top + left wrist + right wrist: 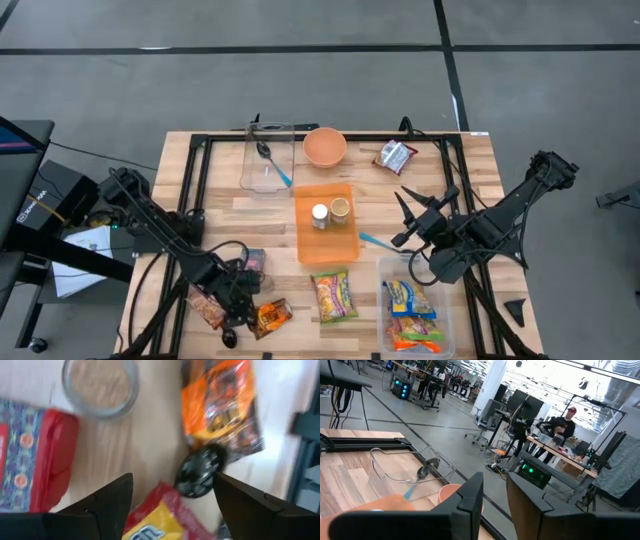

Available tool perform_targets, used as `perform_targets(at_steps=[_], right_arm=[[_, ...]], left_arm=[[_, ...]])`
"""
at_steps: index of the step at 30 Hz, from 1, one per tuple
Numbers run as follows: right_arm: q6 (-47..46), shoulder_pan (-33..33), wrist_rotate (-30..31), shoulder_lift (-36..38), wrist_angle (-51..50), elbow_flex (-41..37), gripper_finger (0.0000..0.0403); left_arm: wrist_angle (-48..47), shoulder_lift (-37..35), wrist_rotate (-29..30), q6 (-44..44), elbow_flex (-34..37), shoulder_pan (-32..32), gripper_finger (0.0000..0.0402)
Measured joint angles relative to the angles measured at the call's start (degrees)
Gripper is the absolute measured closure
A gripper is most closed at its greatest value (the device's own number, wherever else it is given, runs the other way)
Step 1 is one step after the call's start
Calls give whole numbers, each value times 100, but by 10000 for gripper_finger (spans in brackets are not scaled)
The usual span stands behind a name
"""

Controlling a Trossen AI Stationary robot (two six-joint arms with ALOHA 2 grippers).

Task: Pick & Place Food Item
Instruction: Put the red noodle pack into the transparent container

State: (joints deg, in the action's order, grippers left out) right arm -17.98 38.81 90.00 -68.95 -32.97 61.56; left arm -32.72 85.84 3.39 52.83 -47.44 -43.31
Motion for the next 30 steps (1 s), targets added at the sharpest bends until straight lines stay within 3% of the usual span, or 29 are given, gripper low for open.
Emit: perform_targets(at_steps=[11, 18, 25, 30], right_arm=[[-2, 0, -1, 0, 2, 0, 321], [-2, 0, -1, 0, 6, 0, 321], [-2, -1, -1, 0, 9, 0, 321], [-4, -2, -8, 0, 17, 0, 321]], left_arm=[[-46, 2, -386, 188, 423, 0, 150], [-55, 2, -388, 123, 527, 0, 237], [-36, 0, -537, -101, 524, 26, 373], [-41, -118, -493, -241, 524, 168, 386]])
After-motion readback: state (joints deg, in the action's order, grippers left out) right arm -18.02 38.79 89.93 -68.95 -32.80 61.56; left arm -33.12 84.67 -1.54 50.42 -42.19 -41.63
